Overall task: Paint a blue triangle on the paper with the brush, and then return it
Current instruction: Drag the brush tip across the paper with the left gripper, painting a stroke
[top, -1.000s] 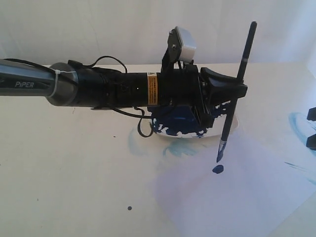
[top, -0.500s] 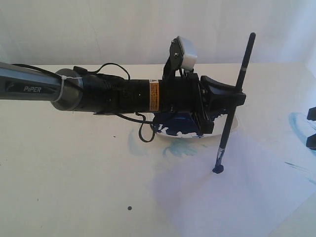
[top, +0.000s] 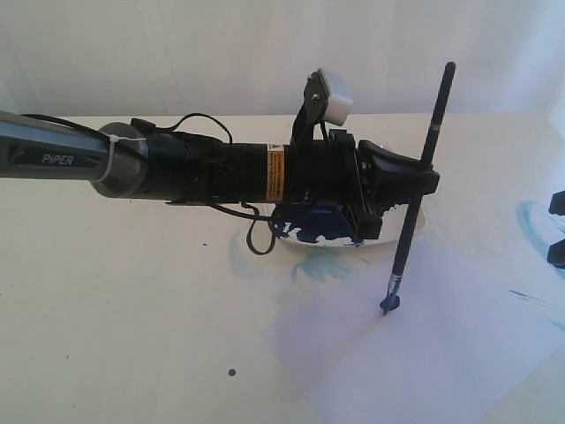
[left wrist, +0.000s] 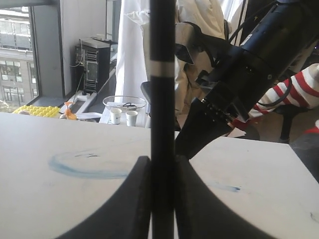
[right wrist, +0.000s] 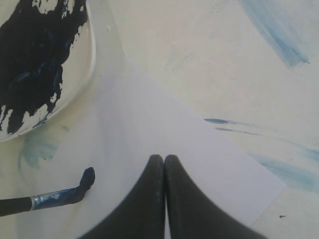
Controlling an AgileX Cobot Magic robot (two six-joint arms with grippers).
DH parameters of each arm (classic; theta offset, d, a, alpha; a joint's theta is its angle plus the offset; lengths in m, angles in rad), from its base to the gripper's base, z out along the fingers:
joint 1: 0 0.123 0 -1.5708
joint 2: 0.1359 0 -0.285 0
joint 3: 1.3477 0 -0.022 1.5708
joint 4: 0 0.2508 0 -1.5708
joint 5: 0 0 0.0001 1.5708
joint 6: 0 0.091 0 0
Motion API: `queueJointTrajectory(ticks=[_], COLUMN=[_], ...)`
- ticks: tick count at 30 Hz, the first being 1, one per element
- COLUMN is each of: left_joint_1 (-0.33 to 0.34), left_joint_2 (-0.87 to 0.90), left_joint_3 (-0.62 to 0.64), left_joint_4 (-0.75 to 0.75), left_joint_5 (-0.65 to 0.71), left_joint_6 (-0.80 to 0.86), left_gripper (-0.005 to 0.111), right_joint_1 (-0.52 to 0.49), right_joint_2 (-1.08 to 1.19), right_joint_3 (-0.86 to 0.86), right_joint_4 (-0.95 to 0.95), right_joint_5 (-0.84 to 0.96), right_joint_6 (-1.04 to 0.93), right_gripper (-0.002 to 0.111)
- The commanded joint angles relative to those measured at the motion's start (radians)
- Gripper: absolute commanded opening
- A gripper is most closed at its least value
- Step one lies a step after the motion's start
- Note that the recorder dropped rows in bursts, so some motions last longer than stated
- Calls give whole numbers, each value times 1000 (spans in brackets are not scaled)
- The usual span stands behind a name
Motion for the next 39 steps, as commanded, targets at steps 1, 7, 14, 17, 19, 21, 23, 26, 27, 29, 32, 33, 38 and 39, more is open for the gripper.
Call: queueJointTrajectory(ticks=[1,7,14,17,19,21,23,26,27,29,32,33,38,39], left_joint_1=[-4,-4,-4,-4,-4,-4,-4,-4,-4,-4,-4,-4,-4,-4], left_joint_2=[-9,-11,-13,-13,-13,-18,-35,-60,-66,-81,-111,-120,-167,-167], left_joint_3=[6,6,6,6,6,13,35,75,87,126,204,216,279,284], left_joint_4=[35,50,66,70,80,82,80,68,62,54,17,10,-24,-26], left_joint_5=[-8,-8,-8,-8,-8,-8,-8,-8,-8,-8,-8,-8,-8,-8], left_joint_6=[-22,-55,-73,-94,-99,-104,-90,-74,-65,-63,-21,-10,4,6], left_gripper=[0,0,0,0,0,0,0,0,0,0,0,0,0,0], right_joint_1=[-6,-6,-6,-6,-6,-6,-6,-6,-6,-6,-6,-6,-6,-6], right_joint_2=[1,1,1,1,1,1,1,1,1,1,1,1,1,1], right_joint_3=[-4,-4,-4,-4,-4,-4,-4,-4,-4,-4,-4,-4,-4,-4], right_joint_4=[8,8,8,8,8,8,8,8,8,8,8,8,8,8], right_joint_5=[-2,-2,-2,-2,-2,-2,-2,-2,-2,-2,0,5,5,5], right_joint_6=[4,4,4,4,4,4,4,4,4,4,4,4,4,4], right_gripper=[0,0,0,0,0,0,0,0,0,0,0,0,0,0])
